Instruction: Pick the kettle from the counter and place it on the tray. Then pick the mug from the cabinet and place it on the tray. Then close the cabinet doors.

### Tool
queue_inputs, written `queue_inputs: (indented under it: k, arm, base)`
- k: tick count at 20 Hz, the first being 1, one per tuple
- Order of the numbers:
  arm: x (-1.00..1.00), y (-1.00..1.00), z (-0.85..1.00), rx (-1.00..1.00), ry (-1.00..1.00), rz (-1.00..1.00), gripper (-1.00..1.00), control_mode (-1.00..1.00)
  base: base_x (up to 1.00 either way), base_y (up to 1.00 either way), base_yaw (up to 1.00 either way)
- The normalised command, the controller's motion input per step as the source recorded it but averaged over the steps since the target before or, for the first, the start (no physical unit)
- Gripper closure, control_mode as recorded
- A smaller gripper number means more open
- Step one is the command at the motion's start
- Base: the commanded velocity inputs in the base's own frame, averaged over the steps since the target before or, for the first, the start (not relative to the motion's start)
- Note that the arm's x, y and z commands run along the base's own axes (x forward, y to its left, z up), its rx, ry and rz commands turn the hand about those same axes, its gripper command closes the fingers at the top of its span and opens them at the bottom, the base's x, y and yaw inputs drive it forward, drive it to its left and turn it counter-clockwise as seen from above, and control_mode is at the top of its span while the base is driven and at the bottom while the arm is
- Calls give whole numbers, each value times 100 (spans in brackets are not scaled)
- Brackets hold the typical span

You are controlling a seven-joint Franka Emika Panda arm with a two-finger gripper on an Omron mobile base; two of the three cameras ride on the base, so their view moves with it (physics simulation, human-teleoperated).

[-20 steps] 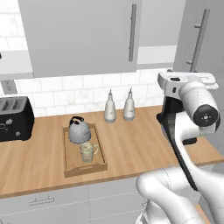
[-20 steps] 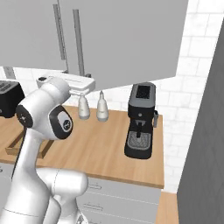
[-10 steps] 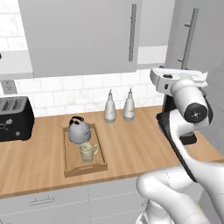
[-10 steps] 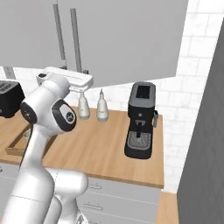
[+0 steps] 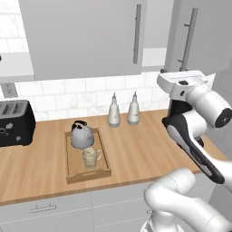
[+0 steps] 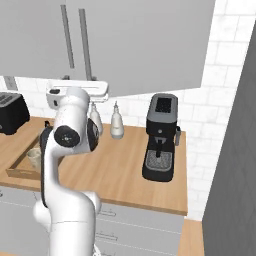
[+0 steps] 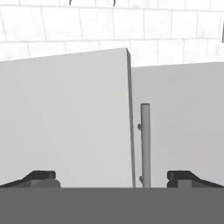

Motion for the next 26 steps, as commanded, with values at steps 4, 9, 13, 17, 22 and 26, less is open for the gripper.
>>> queue_inputs:
  k: [4,9,13,17,22,26]
  arm:
    - [16,72,0,-9,0,23,-100,-100]
    - [22,83,0,-12,0,15,-100,-100]
    - [56,77,0,-12,0,8,-100,-100]
    - [76,44,-9,-6,0,4,-100,-100]
    - [64,33,-21,-4,0,2,-100,-100]
    - [77,40,-37,-7,0,2,-100,-100]
  base:
    - [0,0,0]
    - [0,0,0]
    - [0,0,0]
    - [0,0,0]
    - [0,0,0]
    - [0,0,0]
